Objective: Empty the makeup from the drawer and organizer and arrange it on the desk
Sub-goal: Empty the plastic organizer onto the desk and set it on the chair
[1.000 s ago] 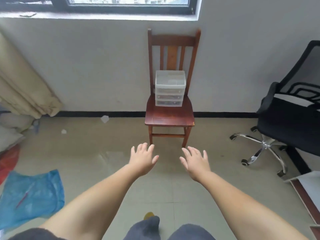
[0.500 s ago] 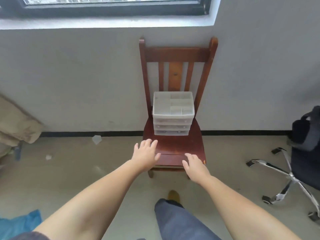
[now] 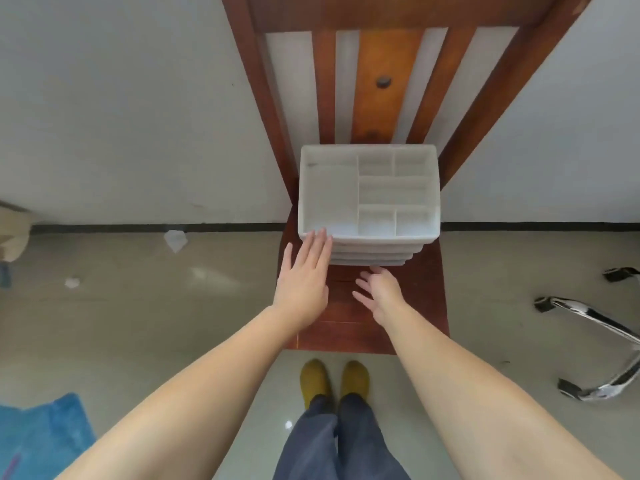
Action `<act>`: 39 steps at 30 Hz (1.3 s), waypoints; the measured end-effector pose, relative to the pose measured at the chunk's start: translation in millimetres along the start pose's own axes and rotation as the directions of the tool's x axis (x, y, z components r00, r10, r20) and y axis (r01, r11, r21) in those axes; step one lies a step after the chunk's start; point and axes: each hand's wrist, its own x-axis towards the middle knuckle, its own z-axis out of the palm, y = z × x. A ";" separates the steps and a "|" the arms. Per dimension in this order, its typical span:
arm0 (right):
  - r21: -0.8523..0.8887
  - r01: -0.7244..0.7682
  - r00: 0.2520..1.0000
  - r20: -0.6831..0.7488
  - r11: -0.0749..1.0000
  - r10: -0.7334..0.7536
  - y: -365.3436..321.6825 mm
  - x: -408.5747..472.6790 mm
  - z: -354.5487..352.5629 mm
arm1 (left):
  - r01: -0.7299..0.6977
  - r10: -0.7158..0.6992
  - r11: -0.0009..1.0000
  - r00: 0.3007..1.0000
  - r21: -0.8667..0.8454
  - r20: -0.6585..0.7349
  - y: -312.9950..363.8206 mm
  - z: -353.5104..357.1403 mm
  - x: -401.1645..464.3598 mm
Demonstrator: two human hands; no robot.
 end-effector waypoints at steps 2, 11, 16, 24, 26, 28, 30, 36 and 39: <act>0.240 -0.040 0.999 -0.014 0.970 0.044 -4.8 22.7 10.9 | -0.038 0.040 0.999 0.993 0.019 -0.108 -5.6 17.8 4.5; 0.484 -0.129 0.986 -0.027 0.866 0.162 -10.9 36.5 17.9 | -0.071 0.084 0.995 0.974 0.068 -0.211 -12.3 30.7 6.1; 0.464 -0.179 0.976 -0.029 0.868 0.217 16.5 20.3 -2.8 | -0.068 0.083 0.993 0.982 0.094 -0.171 -12.0 27.3 6.3; 0.413 -0.256 0.960 0.005 0.874 0.279 63.2 -1.0 -30.5 | -0.039 0.054 0.994 0.988 0.105 -0.145 -9.4 30.5 6.7; 0.326 -0.280 0.959 0.053 0.903 0.278 64.8 -5.0 -35.7 | -0.048 0.066 0.994 0.980 0.098 -0.187 -10.8 30.5 5.5; 0.050 -0.315 0.946 0.097 0.948 0.310 57.9 -14.0 -39.9 | -0.171 0.184 0.982 0.957 0.076 -0.226 -12.1 33.1 0.8; -0.399 -0.274 0.923 0.145 0.875 0.355 37.7 -29.6 -42.5 | -0.402 0.403 0.914 0.898 0.043 -0.178 -11.3 41.4 -5.2; -0.865 0.412 0.878 0.293 0.287 -0.378 -17.9 -12.7 -38.4 | -0.246 0.254 0.966 0.960 -0.080 0.120 1.8 66.0 26.0; -0.872 0.385 0.807 0.478 -0.303 -0.348 -13.3 30.5 -38.1 | -0.127 0.120 0.992 0.972 0.021 0.203 6.2 76.1 55.7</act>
